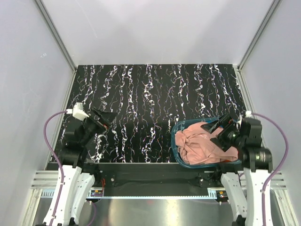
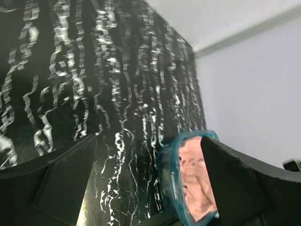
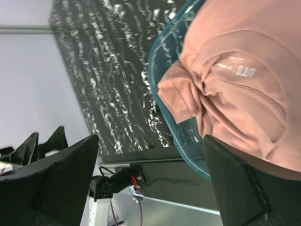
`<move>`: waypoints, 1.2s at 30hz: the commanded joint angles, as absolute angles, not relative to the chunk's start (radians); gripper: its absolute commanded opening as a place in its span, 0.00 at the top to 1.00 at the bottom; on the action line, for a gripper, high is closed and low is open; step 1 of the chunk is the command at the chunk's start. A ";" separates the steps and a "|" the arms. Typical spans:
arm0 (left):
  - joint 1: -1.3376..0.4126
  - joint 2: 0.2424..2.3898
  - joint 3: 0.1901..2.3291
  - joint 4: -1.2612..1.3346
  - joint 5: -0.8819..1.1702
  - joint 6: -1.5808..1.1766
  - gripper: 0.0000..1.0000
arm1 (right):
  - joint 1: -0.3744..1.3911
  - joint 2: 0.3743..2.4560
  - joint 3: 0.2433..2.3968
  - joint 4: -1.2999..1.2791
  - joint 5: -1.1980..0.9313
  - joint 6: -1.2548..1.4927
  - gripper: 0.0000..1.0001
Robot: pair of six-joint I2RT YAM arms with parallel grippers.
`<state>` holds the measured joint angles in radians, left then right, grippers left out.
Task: Fold and stack the t-shirts
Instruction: Grab the tshirt from the pile
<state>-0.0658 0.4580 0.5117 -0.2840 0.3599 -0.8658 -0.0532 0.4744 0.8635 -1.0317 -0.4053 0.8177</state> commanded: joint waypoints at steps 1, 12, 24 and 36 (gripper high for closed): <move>-0.069 0.459 0.584 -0.431 0.189 -0.929 0.01 | -0.055 0.605 0.983 -1.155 -0.302 0.781 0.00; -0.058 0.520 0.561 -0.428 0.417 -1.033 0.01 | -0.054 0.991 1.068 -1.290 -0.318 0.611 0.21; -0.037 0.569 0.577 -0.497 0.443 -1.015 0.01 | -0.006 1.043 0.985 -1.316 -0.071 0.597 0.32; -0.038 0.641 0.641 -0.534 0.546 -0.902 0.26 | 0.052 1.103 0.991 -1.279 0.055 0.617 0.43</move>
